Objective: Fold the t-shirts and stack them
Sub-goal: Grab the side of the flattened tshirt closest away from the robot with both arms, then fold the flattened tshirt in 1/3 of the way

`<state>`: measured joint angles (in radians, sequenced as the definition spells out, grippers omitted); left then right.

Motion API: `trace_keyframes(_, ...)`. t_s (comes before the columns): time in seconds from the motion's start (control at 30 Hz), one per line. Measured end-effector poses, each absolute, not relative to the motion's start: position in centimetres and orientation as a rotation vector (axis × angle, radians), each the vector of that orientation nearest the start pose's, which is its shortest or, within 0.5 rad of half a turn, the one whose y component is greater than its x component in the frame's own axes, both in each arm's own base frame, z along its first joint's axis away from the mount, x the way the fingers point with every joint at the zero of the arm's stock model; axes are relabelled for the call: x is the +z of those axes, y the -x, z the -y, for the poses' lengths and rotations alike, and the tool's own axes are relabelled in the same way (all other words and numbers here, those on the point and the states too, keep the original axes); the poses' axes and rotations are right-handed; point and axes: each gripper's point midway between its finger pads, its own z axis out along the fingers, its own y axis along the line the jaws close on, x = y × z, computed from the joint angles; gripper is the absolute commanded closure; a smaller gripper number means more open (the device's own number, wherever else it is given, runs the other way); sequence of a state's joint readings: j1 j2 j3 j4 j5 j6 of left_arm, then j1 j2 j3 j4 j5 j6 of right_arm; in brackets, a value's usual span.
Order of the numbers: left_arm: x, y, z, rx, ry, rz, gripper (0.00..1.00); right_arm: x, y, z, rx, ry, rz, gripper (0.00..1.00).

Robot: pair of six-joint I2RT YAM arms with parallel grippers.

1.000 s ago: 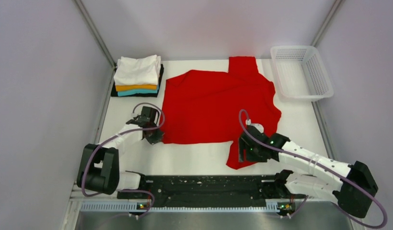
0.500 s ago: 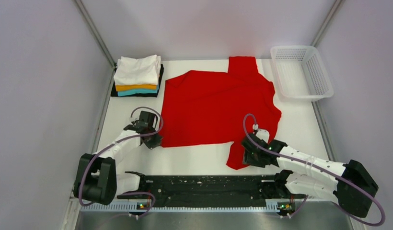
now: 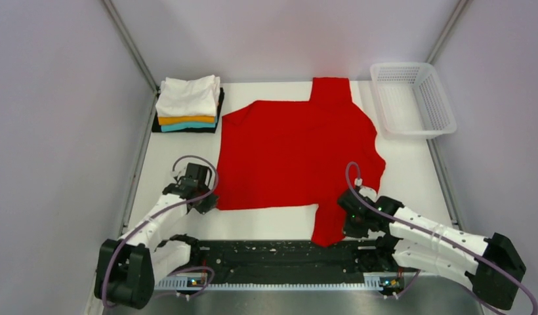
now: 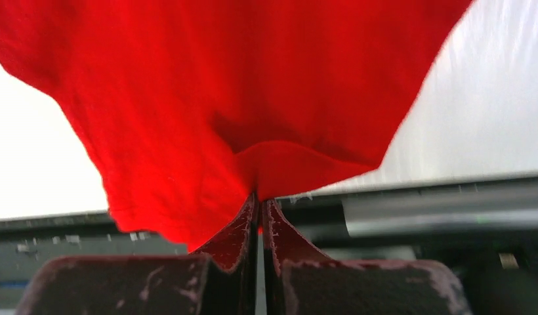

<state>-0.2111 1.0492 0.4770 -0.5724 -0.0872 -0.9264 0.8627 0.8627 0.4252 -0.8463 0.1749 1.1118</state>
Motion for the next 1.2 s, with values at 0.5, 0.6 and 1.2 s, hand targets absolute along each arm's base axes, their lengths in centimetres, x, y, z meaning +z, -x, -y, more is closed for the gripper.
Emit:
trace_keyframes(0.5, 5.4, -17.2, 6.3, -0.341, 1.029, -2.456, 1.0, 6.8, -5.8, -12.0, 0.291, -0.411, -2.941, 1.0)
trace_keyframes(0.6, 5.7, -18.0, 6.6, -0.351, 1.032, -2.462, 1.0, 8.3, -7.6, -13.0, 0.323, -0.392, -2.894, 1.0)
trace_keyframes(1.2, 8.9, -27.4, 7.0, -0.297, 1.043, -2.355, 1.0, 13.9, -20.9, -13.9, 0.307, -0.35, -2.689, 0.98)
